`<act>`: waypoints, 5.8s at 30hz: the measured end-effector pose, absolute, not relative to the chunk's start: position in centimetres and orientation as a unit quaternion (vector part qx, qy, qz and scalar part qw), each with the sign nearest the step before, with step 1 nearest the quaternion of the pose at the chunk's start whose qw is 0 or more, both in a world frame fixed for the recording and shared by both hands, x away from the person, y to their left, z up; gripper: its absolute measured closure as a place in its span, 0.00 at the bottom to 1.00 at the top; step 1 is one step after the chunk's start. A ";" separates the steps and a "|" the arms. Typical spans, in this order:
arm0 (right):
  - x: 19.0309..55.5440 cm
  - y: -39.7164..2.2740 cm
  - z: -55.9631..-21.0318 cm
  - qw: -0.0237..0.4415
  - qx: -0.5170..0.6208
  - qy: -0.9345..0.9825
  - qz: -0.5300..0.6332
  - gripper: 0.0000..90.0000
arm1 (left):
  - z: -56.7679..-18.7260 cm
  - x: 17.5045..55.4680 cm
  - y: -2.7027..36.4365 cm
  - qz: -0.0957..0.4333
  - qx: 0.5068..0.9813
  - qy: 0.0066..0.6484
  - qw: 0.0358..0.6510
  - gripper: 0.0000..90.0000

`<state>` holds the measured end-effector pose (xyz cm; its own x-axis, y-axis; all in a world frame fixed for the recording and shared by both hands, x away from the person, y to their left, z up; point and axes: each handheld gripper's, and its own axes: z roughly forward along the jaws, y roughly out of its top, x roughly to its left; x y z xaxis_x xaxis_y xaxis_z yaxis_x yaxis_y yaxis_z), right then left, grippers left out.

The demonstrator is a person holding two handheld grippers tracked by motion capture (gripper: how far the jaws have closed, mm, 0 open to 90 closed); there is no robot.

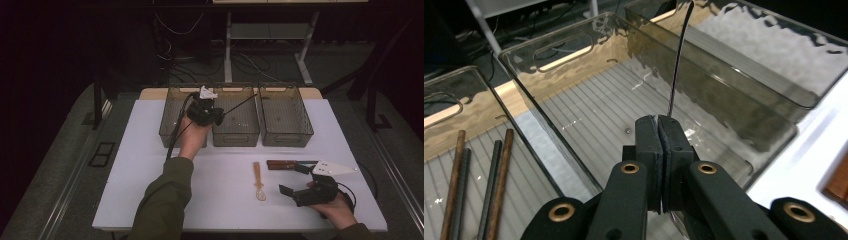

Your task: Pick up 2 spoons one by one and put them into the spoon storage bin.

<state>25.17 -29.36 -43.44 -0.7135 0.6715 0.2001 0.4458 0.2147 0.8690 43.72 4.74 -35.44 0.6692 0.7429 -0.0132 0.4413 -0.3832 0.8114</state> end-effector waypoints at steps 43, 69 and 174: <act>25.0 -29.3 -43.4 0.108 0.364 0.770 0.512 0.01 | -36.5 39.2 7.6 0.127 0.822 0.294 0.471 0.23; 25.1 -29.2 -43.5 0.110 0.365 0.772 0.509 0.01 | -40.6 30.4 14.2 0.130 0.826 0.274 0.475 0.03; 31.5 -19.4 -44.8 0.135 0.408 0.835 0.344 0.82 | -43.6 27.0 15.6 0.093 0.836 0.263 0.472 0.00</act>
<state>31.49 -19.38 -44.84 -0.6304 0.7742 0.0556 0.5890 0.4306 0.6838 26.99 15.64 -43.59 0.8442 0.5280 -0.0928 0.3520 -0.4153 0.8388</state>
